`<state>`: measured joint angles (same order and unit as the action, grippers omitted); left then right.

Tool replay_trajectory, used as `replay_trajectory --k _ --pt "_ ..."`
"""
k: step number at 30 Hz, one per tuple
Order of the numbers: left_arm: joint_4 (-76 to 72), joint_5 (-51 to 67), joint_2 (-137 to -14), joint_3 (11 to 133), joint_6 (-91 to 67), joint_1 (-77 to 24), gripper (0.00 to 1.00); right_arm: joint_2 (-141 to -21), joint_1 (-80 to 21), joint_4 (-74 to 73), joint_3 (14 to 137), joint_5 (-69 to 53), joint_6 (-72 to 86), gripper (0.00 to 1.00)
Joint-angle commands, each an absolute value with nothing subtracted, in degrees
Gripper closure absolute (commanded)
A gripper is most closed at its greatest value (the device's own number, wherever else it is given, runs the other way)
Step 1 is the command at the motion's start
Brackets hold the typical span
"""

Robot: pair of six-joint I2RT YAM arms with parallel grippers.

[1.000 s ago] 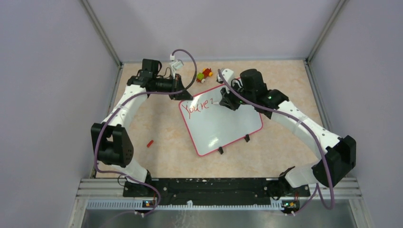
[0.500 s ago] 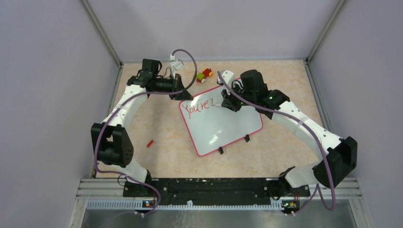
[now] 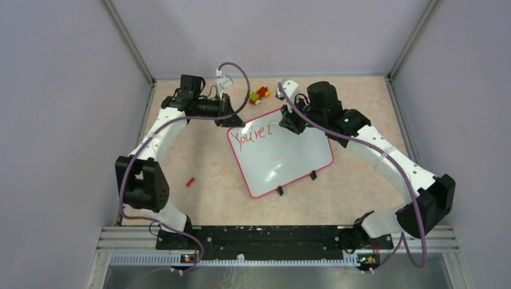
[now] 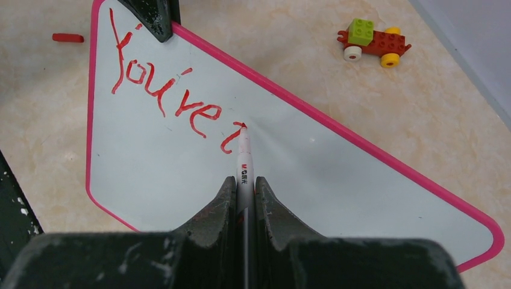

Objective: Write a sentence on the whiteboard

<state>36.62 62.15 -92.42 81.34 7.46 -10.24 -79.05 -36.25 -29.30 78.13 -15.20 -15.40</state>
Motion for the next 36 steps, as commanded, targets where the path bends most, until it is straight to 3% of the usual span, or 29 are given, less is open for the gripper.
replay_trajectory --k 1,36 --pt "37.2 63.1 -92.4 82.6 8.3 -11.2 1.0 -80.2 -36.5 -27.1 80.9 -15.1 -15.5 1.0" --pt "37.4 62.7 -92.5 82.7 8.4 -11.2 1.0 -78.3 -36.1 -27.4 76.7 -13.6 -15.5 1.0"
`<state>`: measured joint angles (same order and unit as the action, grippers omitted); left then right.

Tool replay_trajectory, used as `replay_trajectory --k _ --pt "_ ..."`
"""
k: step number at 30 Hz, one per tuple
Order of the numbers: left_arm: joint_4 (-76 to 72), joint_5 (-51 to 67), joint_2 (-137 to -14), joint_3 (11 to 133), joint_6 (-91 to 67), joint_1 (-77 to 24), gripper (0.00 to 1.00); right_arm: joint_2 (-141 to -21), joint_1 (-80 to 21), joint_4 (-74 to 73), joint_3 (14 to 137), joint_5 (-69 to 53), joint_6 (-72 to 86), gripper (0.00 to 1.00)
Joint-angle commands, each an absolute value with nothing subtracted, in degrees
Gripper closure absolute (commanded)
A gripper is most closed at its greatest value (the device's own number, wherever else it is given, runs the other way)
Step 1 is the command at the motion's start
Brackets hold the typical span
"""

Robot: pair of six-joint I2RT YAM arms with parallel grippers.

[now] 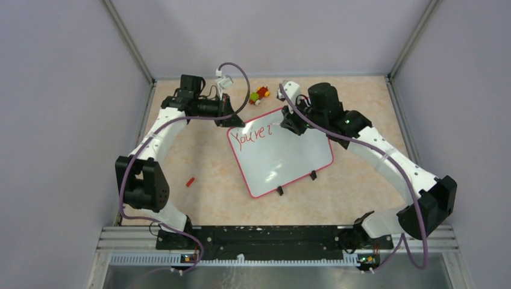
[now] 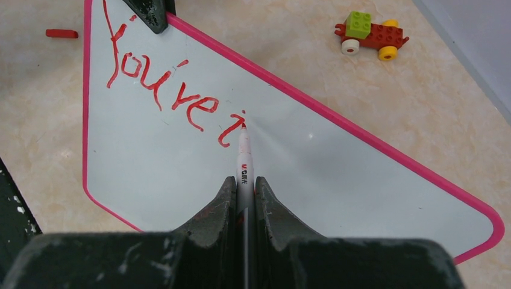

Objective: Write a sentence on the whiteboard

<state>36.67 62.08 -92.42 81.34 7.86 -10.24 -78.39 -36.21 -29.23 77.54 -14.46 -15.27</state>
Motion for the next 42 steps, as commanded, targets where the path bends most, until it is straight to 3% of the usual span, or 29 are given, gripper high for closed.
replay_trajectory --k 1,25,42 --pt "37.4 62.7 -92.5 82.6 8.4 -11.2 1.0 -78.7 -36.1 -27.3 76.7 -13.5 -15.5 1.0" --pt "37.4 62.7 -92.7 82.4 8.7 -11.2 1.0 -78.1 -36.1 -26.5 71.5 -13.8 -15.1 1.0" --pt "37.4 62.7 -92.8 82.4 8.7 -11.2 1.0 -80.2 -36.0 -24.7 76.6 -12.2 -14.6 1.0"
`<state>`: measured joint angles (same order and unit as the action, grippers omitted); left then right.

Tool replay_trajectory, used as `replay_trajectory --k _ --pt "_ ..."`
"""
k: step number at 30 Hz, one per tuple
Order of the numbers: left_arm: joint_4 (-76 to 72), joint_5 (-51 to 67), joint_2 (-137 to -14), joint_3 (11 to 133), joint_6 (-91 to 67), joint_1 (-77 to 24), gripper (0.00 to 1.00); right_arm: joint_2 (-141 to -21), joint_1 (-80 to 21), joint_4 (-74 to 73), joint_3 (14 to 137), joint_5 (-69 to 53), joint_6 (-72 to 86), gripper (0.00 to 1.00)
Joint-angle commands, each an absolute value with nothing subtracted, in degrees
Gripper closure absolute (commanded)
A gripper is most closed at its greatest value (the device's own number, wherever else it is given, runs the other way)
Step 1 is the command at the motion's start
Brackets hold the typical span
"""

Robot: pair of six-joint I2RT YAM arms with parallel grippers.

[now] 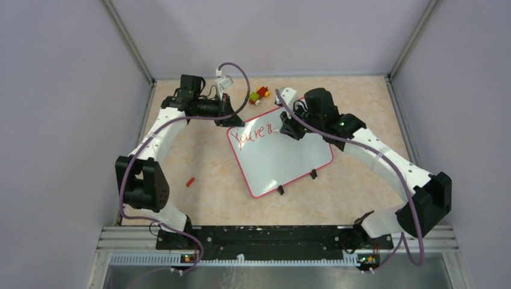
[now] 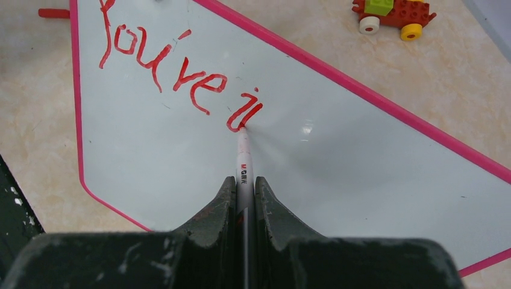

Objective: Write a sentence on the whiteboard

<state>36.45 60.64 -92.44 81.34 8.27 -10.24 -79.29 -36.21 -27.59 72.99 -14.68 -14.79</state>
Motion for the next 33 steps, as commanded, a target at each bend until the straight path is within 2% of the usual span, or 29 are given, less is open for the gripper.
replay_trajectory --k 1,19,33 --pt "37.4 62.7 -92.7 82.4 8.7 -11.2 1.0 -80.3 -35.9 -24.7 76.9 -12.2 -14.5 1.0" --pt "37.4 62.6 -92.9 82.6 8.6 -11.2 1.0 -79.0 -34.3 -25.7 76.2 -10.8 -15.4 1.0" --pt "37.4 62.5 -92.5 82.4 8.7 -11.2 1.0 -78.3 -34.4 -26.9 72.5 -15.0 -14.4 1.0"
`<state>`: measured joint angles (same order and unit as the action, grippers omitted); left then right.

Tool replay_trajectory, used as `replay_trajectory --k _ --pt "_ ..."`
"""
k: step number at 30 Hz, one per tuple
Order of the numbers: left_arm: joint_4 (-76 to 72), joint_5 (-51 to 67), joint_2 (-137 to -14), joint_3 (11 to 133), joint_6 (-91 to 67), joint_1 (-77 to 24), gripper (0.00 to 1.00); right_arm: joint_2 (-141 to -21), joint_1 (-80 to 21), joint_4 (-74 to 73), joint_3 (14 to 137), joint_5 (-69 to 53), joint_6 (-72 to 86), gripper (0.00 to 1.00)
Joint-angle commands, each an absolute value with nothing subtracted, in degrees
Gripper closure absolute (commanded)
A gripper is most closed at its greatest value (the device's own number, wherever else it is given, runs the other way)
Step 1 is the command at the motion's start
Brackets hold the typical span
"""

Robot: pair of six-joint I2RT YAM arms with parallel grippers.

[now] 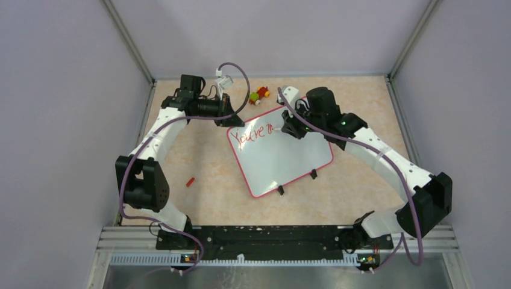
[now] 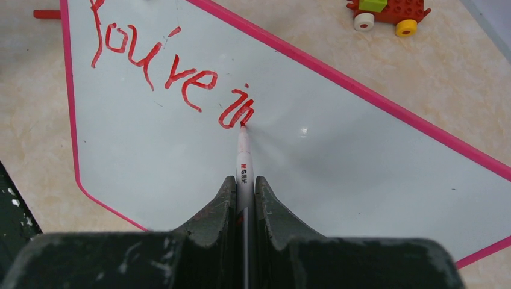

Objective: Write a sentence on the whiteboard

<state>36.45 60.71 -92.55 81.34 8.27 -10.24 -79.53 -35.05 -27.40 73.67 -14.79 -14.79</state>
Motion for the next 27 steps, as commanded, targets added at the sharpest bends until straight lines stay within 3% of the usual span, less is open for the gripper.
replay_trajectory --k 1,27 --pt "37.4 62.5 -92.5 82.4 8.6 -11.2 1.0 -78.2 -34.5 -26.9 72.5 -15.0 -14.3 1.0" --pt "37.3 62.5 -92.9 82.6 8.6 -11.2 1.0 -80.3 -34.2 -24.7 77.6 -12.3 -14.2 1.0"
